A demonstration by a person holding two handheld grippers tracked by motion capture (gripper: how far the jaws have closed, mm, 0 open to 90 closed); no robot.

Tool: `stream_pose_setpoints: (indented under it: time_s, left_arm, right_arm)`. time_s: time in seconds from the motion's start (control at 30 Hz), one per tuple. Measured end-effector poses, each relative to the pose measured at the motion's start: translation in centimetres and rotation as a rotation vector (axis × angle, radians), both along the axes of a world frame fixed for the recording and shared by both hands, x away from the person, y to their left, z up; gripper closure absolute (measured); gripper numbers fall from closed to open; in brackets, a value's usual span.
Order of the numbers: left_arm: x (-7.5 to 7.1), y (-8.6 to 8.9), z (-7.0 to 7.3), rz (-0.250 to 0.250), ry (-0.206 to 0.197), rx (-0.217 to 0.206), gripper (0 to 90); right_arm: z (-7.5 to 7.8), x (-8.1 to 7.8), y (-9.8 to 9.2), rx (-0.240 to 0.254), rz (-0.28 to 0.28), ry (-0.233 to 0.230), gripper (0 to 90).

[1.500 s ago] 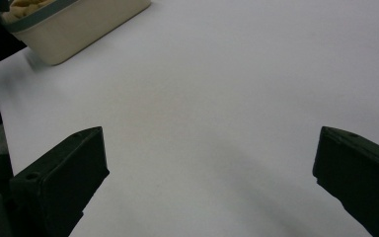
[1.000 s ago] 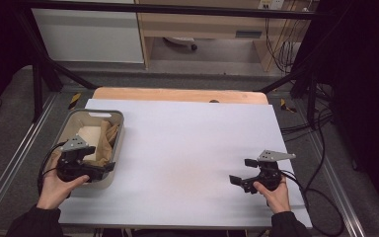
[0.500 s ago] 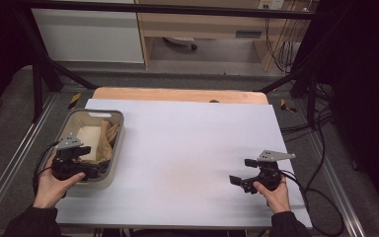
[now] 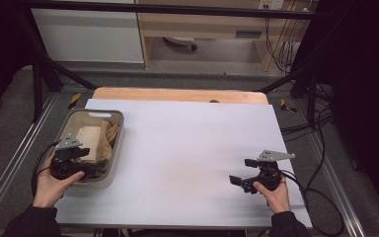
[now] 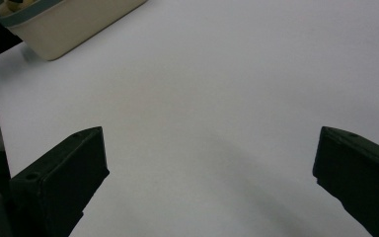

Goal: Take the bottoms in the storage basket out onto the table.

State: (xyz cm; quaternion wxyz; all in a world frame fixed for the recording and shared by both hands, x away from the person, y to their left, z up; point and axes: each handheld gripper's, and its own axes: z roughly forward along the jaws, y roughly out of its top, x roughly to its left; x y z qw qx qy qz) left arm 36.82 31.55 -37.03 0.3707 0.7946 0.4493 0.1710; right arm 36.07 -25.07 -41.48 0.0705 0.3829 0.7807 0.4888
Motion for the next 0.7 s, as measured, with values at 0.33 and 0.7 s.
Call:
stream_pose_setpoints:
  time_s: [0.33,0.7]
  left_arm:
    - [0.20,-0.26,-0.71,-0.001,0.014,0.053,23.1]
    - [0.29,-0.44,-1.05,-0.006,0.029,0.080,28.8]
  right_arm:
    - [-0.04,0.02,0.01,-0.004,0.004,-0.001,0.6]
    - [-0.05,0.02,0.03,-0.004,0.004,0.004,0.6]
